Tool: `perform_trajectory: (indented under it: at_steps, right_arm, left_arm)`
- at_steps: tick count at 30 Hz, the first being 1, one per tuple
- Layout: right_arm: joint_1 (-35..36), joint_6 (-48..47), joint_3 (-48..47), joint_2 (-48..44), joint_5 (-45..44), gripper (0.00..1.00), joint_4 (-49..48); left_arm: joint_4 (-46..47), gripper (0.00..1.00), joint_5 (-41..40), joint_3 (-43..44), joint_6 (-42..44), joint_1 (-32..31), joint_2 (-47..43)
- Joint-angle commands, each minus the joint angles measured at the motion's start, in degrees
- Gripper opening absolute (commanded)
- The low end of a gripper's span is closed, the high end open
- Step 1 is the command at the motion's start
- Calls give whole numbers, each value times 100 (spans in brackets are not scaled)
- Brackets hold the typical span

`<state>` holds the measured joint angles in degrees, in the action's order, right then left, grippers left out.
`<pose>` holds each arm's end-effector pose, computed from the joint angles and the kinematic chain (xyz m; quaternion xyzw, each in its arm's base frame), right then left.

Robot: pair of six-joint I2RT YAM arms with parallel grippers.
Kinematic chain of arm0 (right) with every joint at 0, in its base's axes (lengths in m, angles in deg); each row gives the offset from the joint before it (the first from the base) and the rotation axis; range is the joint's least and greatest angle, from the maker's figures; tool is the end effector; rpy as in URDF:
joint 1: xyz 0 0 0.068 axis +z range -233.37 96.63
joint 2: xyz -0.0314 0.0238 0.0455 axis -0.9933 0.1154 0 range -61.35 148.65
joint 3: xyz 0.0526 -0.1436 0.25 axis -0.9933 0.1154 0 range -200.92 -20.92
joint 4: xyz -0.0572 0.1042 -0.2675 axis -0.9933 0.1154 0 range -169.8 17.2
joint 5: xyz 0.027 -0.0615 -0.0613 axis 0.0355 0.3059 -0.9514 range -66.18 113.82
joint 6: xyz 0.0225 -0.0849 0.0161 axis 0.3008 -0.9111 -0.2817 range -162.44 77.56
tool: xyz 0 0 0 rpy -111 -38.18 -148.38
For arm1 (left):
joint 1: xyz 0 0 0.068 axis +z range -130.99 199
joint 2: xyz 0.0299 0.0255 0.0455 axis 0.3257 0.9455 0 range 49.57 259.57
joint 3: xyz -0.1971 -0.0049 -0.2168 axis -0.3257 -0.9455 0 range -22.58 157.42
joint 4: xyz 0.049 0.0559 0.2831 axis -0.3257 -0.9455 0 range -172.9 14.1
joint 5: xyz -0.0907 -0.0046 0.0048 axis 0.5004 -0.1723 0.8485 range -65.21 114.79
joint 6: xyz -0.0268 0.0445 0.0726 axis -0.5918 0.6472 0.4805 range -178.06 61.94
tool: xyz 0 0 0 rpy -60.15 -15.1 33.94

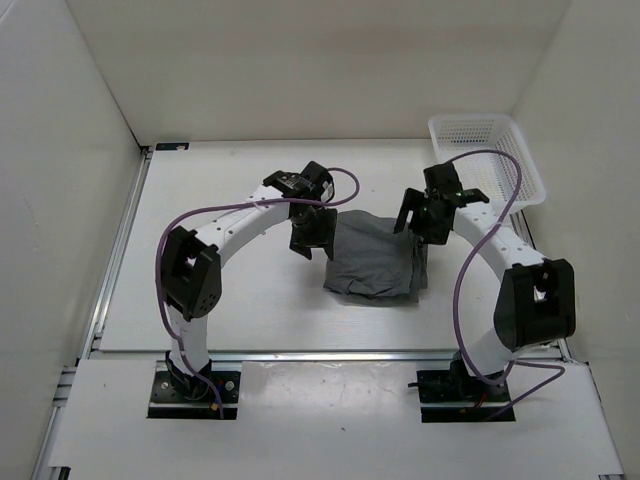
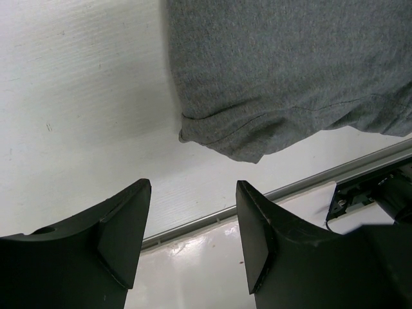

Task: Fold and stack the shorts
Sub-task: Fold the shorts

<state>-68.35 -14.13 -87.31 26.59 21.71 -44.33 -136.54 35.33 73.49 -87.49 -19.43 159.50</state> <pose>0.3621 0.0942 0.2231 0.1161 0.9516 0.0883 0.2703 0.3372 -0.2863 0.2262 0.0899 0.9826 -0.1505 0.0605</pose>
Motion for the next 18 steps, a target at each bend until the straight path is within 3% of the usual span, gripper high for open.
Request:
perform_trajectory:
  at_steps: [1,3,6,10,11,18]
  right_arm:
    - [-79,-63,-479,275,272,84,-224]
    - [-79,-63,-629,539,212,80,-224]
    - [-79,-1,-928,812,211,63,-286]
    - [-79,51,-1340,1093,211,21,-286]
    - [-79,51,-1341,1094,211,3,-225]
    - [194,121,-999,129,-1183,0,-286]
  left_arm:
    - [132,67,114,26,60,3,-279]
    - [132,67,114,-27,60,3,-279]
    - [184,66,114,-79,60,-50,-279]
    - [237,66,114,-150,7,-50,-279]
    - [237,64,114,-220,7,-50,-279]
    - [290,64,114,-282,7,-50,-218]
